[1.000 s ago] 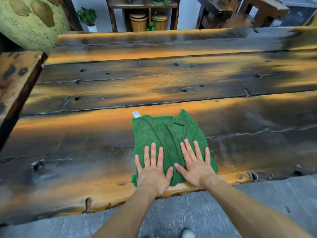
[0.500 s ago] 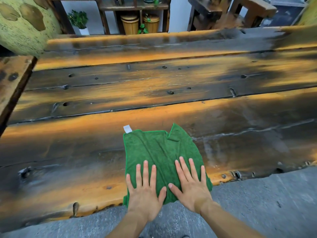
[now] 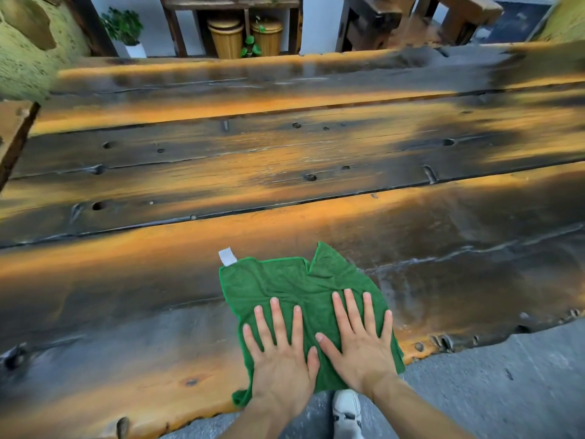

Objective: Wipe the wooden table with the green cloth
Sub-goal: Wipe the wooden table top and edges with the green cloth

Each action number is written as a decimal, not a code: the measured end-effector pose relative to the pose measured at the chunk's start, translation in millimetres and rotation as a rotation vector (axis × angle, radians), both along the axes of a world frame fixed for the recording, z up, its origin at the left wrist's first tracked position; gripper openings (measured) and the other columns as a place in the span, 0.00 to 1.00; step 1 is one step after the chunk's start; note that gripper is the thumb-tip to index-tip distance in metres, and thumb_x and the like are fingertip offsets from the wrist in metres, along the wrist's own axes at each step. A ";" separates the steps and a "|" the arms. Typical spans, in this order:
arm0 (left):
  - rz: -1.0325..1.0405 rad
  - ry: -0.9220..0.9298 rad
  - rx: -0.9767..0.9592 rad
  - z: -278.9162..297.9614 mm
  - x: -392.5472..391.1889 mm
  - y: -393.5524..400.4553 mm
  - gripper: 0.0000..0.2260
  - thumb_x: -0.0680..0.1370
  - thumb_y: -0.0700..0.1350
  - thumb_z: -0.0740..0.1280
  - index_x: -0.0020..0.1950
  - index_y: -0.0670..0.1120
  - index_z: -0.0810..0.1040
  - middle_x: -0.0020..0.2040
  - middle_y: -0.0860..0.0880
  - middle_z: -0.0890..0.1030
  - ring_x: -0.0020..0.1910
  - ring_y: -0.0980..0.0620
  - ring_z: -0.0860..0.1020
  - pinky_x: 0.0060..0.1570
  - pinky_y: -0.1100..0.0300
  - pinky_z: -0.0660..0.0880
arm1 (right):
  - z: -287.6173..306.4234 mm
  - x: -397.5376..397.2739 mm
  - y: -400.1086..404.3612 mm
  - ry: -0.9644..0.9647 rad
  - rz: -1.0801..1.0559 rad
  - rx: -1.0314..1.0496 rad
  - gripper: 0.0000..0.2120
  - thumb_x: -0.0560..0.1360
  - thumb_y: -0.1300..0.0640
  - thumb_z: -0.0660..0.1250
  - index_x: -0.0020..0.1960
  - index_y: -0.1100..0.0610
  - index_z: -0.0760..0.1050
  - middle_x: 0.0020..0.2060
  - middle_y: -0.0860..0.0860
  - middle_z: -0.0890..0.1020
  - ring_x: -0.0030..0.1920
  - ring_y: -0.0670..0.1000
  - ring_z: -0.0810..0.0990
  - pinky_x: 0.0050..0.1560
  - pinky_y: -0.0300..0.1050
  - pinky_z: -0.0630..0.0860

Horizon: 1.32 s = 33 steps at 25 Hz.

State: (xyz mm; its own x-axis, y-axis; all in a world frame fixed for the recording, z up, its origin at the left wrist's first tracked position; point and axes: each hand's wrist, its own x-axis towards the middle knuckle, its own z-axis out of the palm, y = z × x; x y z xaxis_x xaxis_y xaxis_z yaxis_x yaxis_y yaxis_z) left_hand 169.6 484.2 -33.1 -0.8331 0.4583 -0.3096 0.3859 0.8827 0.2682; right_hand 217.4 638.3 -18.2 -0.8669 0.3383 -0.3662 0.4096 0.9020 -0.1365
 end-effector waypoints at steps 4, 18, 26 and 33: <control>-0.005 0.010 0.017 -1.5 -30.4 19.6 0.33 0.77 0.61 0.54 0.77 0.43 0.68 0.78 0.32 0.60 0.75 0.25 0.59 0.66 0.24 0.55 | 9.9 -38.8 21.3 -0.064 0.008 -0.013 0.39 0.72 0.26 0.33 0.76 0.42 0.25 0.74 0.43 0.26 0.73 0.54 0.21 0.69 0.66 0.24; 0.006 0.094 -0.144 -0.6 -204.8 98.2 0.34 0.74 0.67 0.31 0.76 0.54 0.27 0.76 0.40 0.24 0.75 0.34 0.26 0.71 0.30 0.32 | -3.4 -217.2 112.9 0.061 0.054 0.041 0.39 0.75 0.27 0.37 0.78 0.43 0.29 0.77 0.44 0.30 0.76 0.53 0.26 0.72 0.67 0.30; 0.037 0.163 -0.174 -5.8 -327.8 152.4 0.38 0.73 0.67 0.31 0.81 0.54 0.34 0.79 0.41 0.30 0.78 0.35 0.31 0.72 0.30 0.36 | -17.1 -336.3 163.7 0.160 0.091 0.098 0.37 0.77 0.30 0.37 0.80 0.45 0.34 0.79 0.46 0.35 0.78 0.53 0.32 0.74 0.66 0.34; 0.056 0.187 -0.181 -4.5 -435.4 192.6 0.34 0.80 0.68 0.41 0.81 0.55 0.35 0.80 0.42 0.30 0.78 0.36 0.31 0.73 0.30 0.36 | -21.1 -440.5 207.2 0.203 0.109 0.104 0.36 0.77 0.29 0.37 0.80 0.44 0.35 0.79 0.45 0.35 0.79 0.53 0.33 0.74 0.66 0.35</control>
State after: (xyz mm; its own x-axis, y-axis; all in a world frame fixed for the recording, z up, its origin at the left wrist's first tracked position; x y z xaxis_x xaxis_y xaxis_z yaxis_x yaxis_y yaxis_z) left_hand -265.8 676.8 -37.6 -0.9061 0.3609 -0.2208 0.3629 0.9313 0.0330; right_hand -223.0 845.5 -39.3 -0.9526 0.2654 -0.1488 0.2828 0.9528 -0.1104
